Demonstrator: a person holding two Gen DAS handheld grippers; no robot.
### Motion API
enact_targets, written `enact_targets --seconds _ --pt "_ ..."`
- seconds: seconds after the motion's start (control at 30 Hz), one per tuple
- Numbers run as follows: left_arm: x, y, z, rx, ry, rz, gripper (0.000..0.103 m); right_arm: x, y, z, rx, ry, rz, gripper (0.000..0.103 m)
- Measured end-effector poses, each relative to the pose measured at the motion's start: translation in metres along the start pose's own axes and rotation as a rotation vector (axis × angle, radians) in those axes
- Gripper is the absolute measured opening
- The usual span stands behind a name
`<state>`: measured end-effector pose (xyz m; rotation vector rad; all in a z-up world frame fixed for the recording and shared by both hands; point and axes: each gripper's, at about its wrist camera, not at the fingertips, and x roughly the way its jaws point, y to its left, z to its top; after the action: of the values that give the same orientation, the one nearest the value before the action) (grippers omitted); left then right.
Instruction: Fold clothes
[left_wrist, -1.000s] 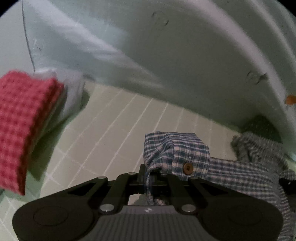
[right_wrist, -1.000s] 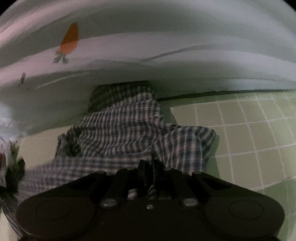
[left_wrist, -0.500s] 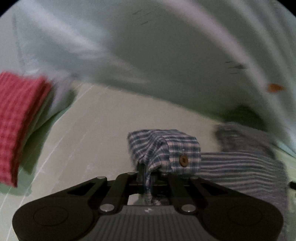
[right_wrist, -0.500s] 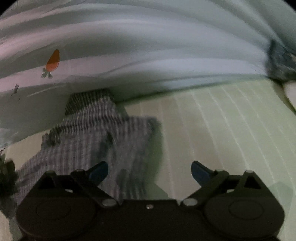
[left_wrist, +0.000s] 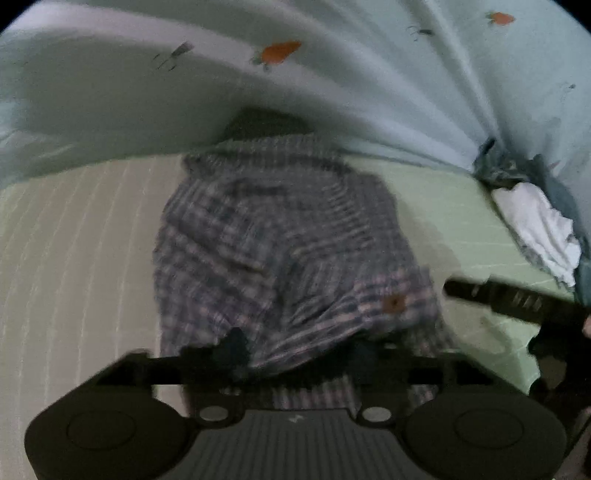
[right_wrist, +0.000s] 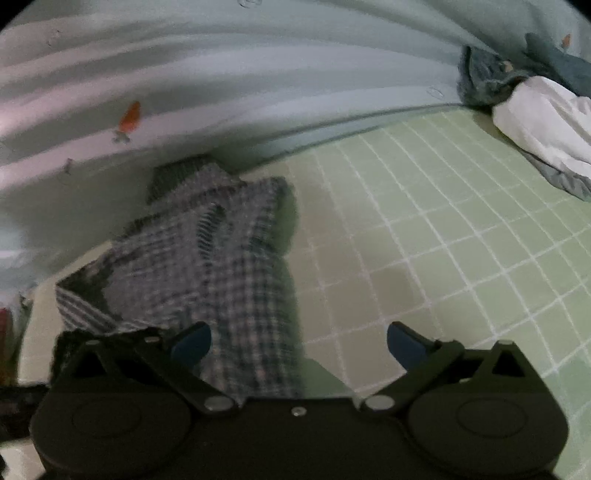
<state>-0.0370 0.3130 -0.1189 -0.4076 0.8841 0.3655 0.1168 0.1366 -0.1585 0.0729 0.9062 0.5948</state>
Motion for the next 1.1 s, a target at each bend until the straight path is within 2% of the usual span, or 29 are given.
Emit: enact_targets --seconds 0.07,0.23,0.33,0.43,0.53,0.57,0.63,0.67,0.7,0.73,0.77,0.8,0.97,1.1 --pt "-0.005 0.008 -0.004 -0.021 0.003 0.029 0.084 -0.002 0.007 0.001 -0.009 -0.010 0.038 0.103" --pt "-0.018 0.028 -0.009 -0.025 -0.004 0.131 0.086 0.003 0.029 -0.001 0.025 -0.004 0.165 0.103" --pt "-0.020 0.035 -0.010 -0.024 0.003 0.164 0.089 0.010 0.045 -0.009 0.005 0.022 0.238 0.103" --pt "-0.015 0.039 -0.014 -0.046 0.030 0.172 0.089 0.021 0.064 -0.018 -0.075 0.080 0.231 0.098" --pt "-0.018 0.037 -0.016 -0.035 0.036 0.184 0.089 0.020 0.076 -0.025 -0.117 0.093 0.233 0.072" --pt "-0.022 0.036 -0.017 -0.028 0.029 0.187 0.089 0.018 0.079 -0.027 -0.131 0.086 0.232 0.057" --pt "-0.030 0.035 -0.020 -0.016 0.010 0.191 0.089 0.011 0.083 -0.032 -0.158 0.070 0.211 0.054" --pt "-0.035 0.034 -0.021 -0.013 0.001 0.194 0.089 0.006 0.084 -0.035 -0.167 0.055 0.224 0.048" --pt "-0.040 0.033 -0.022 -0.014 -0.009 0.197 0.089 0.001 0.085 -0.038 -0.177 0.042 0.238 0.034" --pt "-0.045 0.031 -0.024 -0.015 -0.019 0.200 0.089 -0.003 0.085 -0.041 -0.185 0.035 0.247 0.026" --pt "-0.051 0.030 -0.025 -0.016 -0.029 0.203 0.089 -0.007 0.086 -0.044 -0.189 0.029 0.249 0.009" --pt "-0.056 0.028 -0.027 -0.016 -0.039 0.207 0.089 -0.011 0.086 -0.046 -0.184 0.023 0.253 0.002" --pt "-0.086 0.016 -0.038 -0.009 -0.087 0.213 0.090 -0.036 0.080 -0.059 -0.114 0.010 0.289 0.002" --pt "-0.103 0.006 -0.052 0.012 -0.093 0.211 0.090 -0.059 0.073 -0.077 -0.059 0.018 0.289 0.002"
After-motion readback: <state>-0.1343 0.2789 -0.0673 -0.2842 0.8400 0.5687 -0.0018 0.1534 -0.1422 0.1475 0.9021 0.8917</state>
